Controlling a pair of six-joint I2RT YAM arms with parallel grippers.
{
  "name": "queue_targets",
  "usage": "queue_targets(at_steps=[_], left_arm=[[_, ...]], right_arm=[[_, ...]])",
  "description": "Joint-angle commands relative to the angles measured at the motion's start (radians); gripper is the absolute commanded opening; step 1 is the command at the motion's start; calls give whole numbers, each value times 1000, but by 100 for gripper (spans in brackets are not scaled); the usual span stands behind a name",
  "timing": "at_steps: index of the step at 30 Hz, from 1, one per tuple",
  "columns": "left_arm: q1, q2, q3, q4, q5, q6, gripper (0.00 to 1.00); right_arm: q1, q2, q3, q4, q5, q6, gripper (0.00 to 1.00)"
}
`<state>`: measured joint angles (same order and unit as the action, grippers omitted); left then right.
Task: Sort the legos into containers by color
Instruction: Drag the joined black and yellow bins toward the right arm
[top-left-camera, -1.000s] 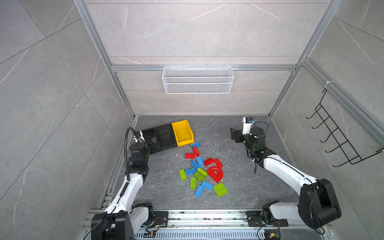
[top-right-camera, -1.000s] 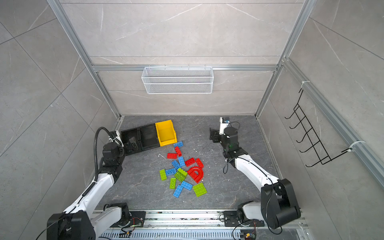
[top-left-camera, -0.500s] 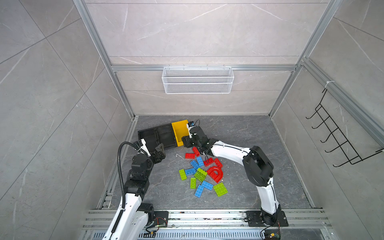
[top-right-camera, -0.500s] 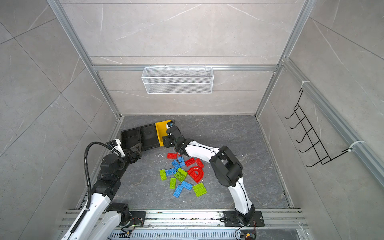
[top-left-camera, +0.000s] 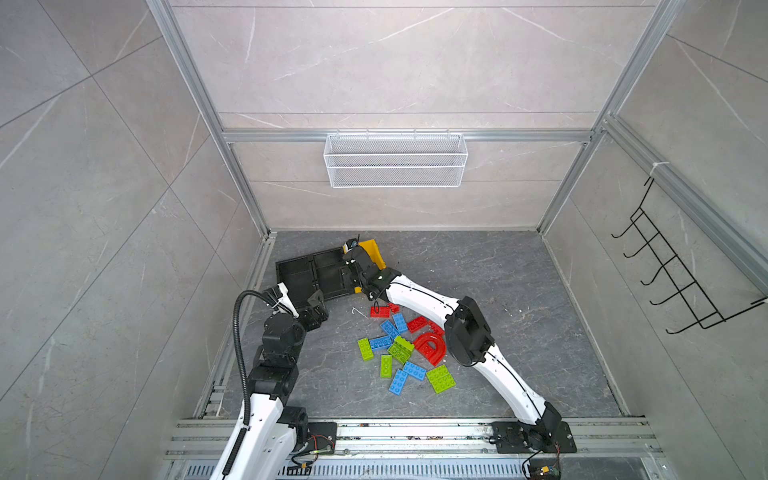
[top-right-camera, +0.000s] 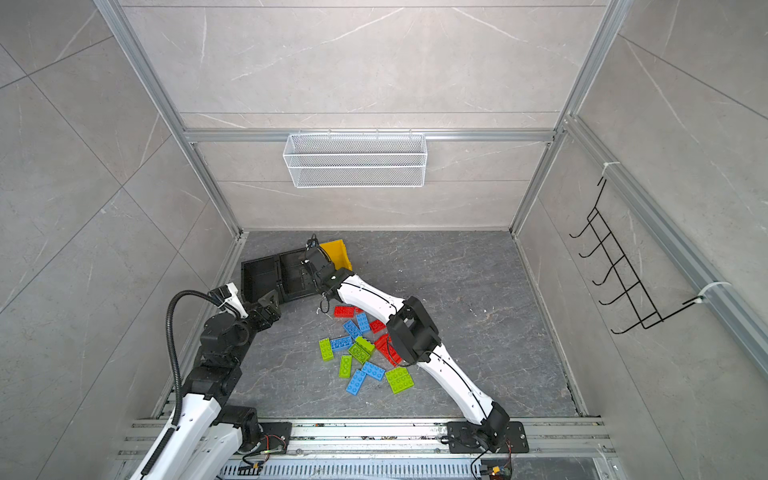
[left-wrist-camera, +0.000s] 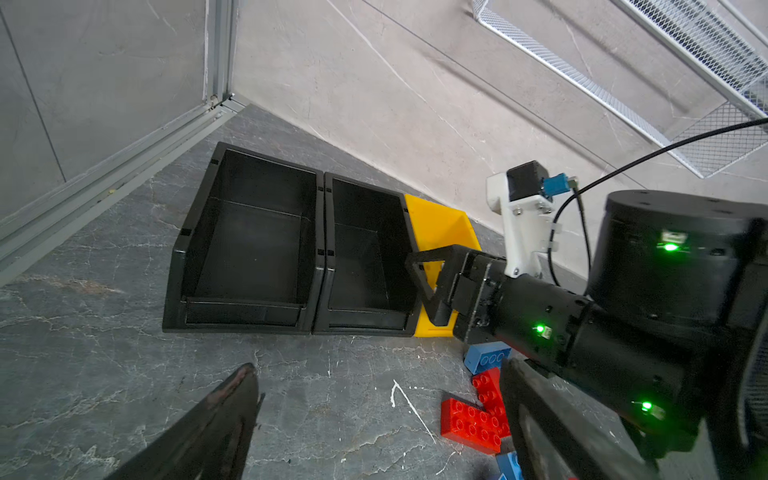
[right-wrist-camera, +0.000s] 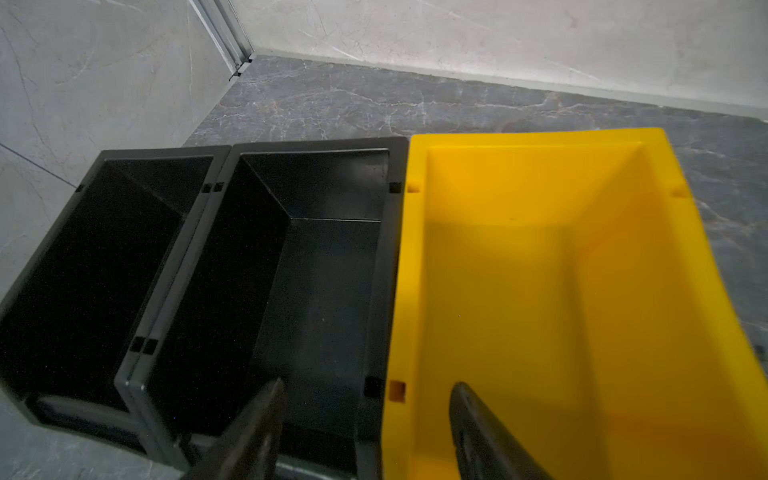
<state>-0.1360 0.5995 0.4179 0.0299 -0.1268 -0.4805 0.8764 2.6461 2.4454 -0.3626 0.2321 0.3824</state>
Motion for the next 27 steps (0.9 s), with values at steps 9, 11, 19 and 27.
queue_targets(at_steps=[9, 11, 19, 27], left_arm=[[-3, -29, -15, 13, -31, 14, 93], [-3, -29, -16, 13, -31, 15, 93], [-3, -35, -16, 8, -34, 19, 93], [-4, -43, -13, 3, -40, 24, 93]], right_arm=[[-2, 224, 345, -278, 134, 51, 62], [-5, 217, 330, -254, 133, 55, 60], [-13, 208, 325, -271, 115, 69, 41], [-25, 156, 317, -285, 104, 61, 23]])
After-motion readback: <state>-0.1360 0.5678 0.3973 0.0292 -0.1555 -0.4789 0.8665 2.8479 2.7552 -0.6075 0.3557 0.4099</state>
